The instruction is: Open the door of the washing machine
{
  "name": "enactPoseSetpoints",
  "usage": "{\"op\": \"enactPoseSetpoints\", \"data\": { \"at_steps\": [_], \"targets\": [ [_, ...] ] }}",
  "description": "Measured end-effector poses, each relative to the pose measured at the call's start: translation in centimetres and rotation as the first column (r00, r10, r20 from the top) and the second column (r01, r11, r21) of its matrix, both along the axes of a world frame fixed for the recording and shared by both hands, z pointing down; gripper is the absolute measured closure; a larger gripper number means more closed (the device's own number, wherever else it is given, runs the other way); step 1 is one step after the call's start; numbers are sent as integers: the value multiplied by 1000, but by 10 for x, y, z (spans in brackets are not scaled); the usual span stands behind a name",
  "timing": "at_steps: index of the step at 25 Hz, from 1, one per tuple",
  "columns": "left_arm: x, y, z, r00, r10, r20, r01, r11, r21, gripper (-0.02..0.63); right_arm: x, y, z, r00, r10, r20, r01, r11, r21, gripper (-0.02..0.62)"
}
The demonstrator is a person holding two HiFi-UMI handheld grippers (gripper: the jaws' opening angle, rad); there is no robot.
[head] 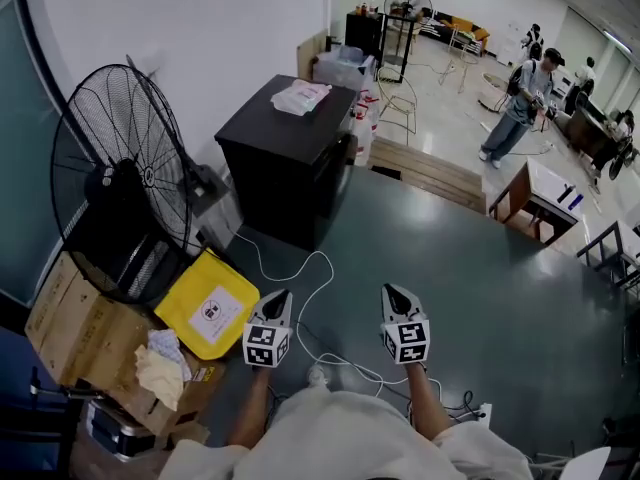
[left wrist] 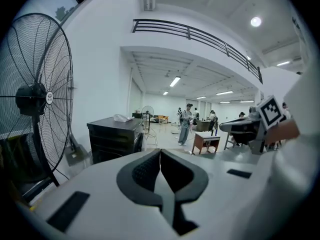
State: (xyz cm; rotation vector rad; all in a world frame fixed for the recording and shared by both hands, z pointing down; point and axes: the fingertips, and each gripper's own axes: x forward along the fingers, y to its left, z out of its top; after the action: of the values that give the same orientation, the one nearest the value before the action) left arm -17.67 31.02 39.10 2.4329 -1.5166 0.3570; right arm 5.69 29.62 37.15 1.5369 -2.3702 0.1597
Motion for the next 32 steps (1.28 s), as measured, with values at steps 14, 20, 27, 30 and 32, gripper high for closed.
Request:
{"op": "enactPoseSetpoints", "data": {
  "at_steps": [14,20,27,30,32],
  "targets": [
    [-30,-97,5,998,57,-2,-57,998,0,597,-40,-81,12,999,26,-24,-26,999,-19,597],
    [-29,-104,7,998,65,-5,-65,998,-8,597,-39,-92,13,999,28,-31,-28,999,-18,597],
    [-35,-122,6,998,60,-7,-60,998,-7,597,-47,-109,15,1000,19,-22,-20,999,-26,597],
    [-36,-132,9,998,57,-5,-57,998,-13,597,-46,-118,18,1000,19,-22,-20,999,-27,597],
    [-36,-139,12,999,54,-3,-54,998,-18,597,-45,-125,21,1000,18,-22,-18,999,-31,597]
  ]
}}
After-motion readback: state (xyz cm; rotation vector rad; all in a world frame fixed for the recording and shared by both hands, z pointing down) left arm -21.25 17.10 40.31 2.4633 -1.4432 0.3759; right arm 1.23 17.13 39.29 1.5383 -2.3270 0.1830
